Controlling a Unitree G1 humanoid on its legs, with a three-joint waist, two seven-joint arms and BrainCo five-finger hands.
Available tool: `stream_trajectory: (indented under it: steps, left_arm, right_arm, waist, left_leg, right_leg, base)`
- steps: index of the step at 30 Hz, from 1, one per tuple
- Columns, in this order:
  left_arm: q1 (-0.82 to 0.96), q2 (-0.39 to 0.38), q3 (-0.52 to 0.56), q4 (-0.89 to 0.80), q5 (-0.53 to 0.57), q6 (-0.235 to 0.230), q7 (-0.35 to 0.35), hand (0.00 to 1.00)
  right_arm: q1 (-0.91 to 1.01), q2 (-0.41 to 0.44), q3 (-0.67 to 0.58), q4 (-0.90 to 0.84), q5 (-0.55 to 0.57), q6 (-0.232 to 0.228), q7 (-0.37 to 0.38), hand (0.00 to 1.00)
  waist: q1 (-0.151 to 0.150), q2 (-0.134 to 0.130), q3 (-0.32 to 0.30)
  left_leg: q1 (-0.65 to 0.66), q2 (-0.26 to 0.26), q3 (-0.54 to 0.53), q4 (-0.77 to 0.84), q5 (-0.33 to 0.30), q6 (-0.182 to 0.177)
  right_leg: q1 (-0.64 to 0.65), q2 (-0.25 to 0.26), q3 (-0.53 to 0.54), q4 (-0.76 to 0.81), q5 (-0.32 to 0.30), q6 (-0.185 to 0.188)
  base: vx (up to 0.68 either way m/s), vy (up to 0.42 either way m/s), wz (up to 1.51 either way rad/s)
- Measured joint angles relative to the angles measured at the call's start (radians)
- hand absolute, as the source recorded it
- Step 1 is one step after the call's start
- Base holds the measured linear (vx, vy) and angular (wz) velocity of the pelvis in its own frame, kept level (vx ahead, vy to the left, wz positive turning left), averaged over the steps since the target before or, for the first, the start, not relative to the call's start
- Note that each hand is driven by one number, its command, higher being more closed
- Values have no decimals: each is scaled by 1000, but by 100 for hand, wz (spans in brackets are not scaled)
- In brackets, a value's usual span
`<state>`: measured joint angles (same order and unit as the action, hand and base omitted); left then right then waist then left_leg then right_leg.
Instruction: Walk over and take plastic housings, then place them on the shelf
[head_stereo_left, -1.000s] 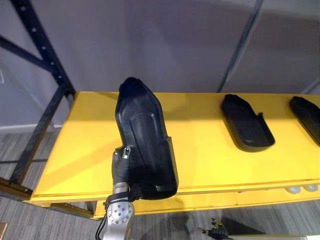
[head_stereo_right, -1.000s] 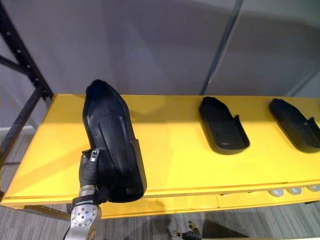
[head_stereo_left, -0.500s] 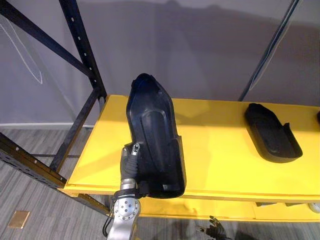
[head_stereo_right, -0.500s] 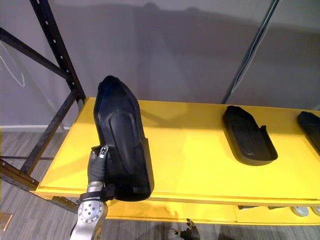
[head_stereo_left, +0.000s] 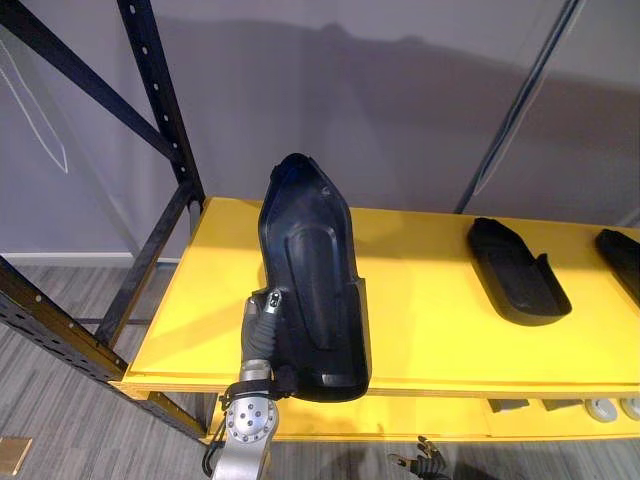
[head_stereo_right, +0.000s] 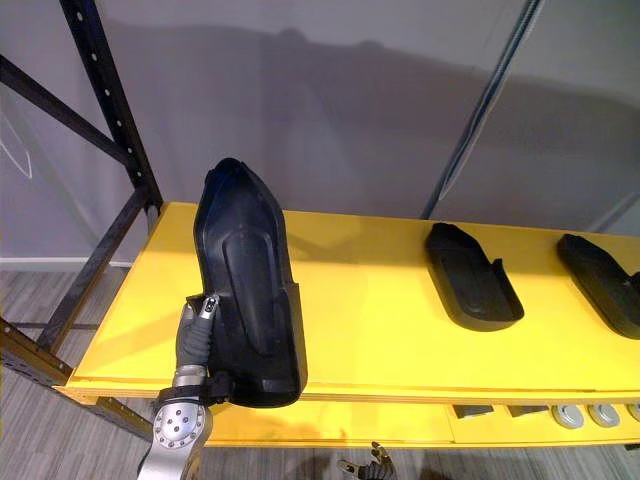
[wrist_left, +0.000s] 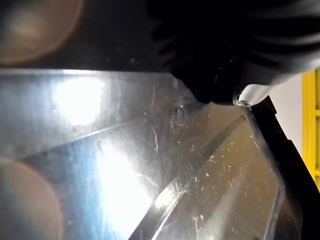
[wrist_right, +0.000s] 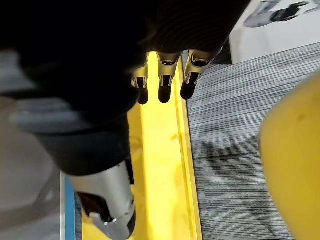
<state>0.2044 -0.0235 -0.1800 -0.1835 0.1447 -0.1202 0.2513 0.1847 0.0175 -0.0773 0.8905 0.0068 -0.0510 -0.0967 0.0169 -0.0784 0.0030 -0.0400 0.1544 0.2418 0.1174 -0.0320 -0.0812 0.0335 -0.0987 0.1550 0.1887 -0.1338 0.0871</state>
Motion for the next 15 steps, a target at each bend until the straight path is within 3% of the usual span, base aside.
stream_trajectory:
  steps: [5, 9, 15]
  left_arm:
    - [-91, 45, 65, 179, 10, 52, 14, 100]
    - [-150, 59, 120, 270, 15, 88, 21, 100]
    - [-266, 102, 175, 369, 15, 101, 27, 100]
  right_arm:
    - [-11, -13, -1, 27, -8, 7, 2, 0]
    - [-31, -28, -29, 35, -9, 12, 8, 0]
    - [-38, -28, -42, 47, -9, 16, 19, 0]
  waist:
    - [-22, 10, -13]
    - [-55, 41, -5]
    - [-62, 40, -5]
  left_leg:
    - [79, -21, 27, -209, 130, -9]
    - [82, -23, 1, -210, 136, -9]
    - [77, -38, -29, -210, 135, -9]
  right_leg:
    - [3, 0, -5, -66, 9, -3]
    - [5, 3, -3, -75, 4, -7]
    - [6, 0, 7, -84, 0, -1]
  base:
    - [-162, -8, -16]
    - [-176, 1, -4]
    - [-75, 20, 0]
